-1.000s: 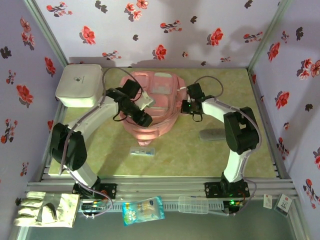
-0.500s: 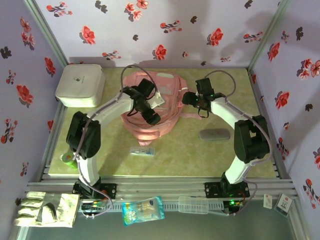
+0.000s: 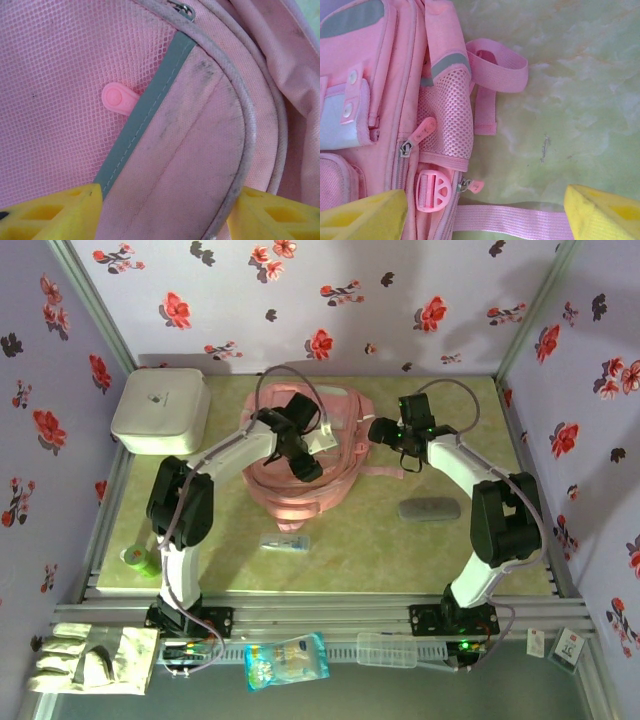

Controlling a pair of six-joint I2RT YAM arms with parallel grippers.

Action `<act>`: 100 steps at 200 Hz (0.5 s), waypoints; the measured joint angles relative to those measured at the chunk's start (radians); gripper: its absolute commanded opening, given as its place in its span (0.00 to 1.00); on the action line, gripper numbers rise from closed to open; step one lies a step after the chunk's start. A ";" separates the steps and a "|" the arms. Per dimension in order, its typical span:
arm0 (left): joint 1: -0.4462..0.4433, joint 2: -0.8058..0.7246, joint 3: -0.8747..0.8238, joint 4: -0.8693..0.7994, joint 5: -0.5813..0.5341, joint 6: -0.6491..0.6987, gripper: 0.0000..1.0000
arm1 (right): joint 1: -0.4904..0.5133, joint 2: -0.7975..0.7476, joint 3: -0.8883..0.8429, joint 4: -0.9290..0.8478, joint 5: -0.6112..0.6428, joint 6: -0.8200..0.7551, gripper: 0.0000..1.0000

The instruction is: Pack books, pencil case, and school supplies into a backpack

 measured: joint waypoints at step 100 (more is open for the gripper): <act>-0.008 0.065 0.060 -0.058 -0.009 0.112 0.64 | 0.000 0.001 0.000 0.021 -0.032 0.018 0.82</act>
